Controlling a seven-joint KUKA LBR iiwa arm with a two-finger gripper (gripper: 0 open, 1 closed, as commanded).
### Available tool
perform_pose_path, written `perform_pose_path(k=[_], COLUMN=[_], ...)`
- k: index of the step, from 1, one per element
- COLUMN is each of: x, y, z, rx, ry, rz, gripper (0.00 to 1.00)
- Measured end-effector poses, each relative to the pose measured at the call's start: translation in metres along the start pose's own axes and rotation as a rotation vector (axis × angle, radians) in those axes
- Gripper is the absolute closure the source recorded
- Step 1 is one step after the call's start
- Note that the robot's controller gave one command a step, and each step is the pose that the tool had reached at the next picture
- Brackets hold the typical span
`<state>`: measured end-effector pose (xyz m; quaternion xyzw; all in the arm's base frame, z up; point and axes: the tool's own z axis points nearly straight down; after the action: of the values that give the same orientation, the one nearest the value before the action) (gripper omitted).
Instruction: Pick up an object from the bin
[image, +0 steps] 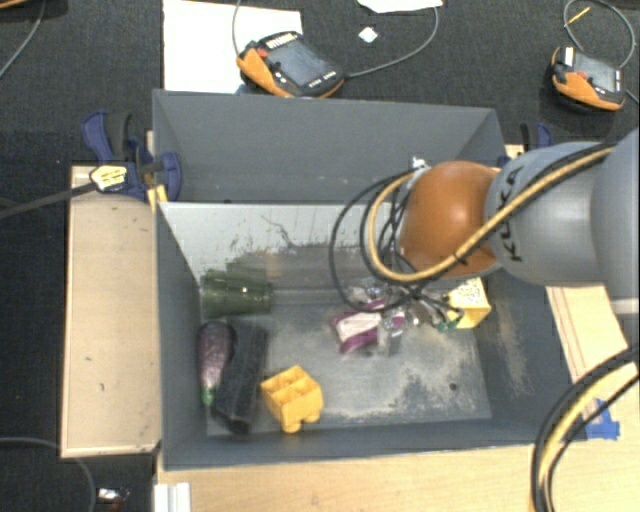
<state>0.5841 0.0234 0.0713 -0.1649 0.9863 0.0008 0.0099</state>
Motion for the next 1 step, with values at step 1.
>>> perform_pose_path(k=[1], x=[-0.0002], y=[0.0004], z=[-0.0002], rx=[0.0], ry=[0.0], rz=[0.003], gripper=[1.0])
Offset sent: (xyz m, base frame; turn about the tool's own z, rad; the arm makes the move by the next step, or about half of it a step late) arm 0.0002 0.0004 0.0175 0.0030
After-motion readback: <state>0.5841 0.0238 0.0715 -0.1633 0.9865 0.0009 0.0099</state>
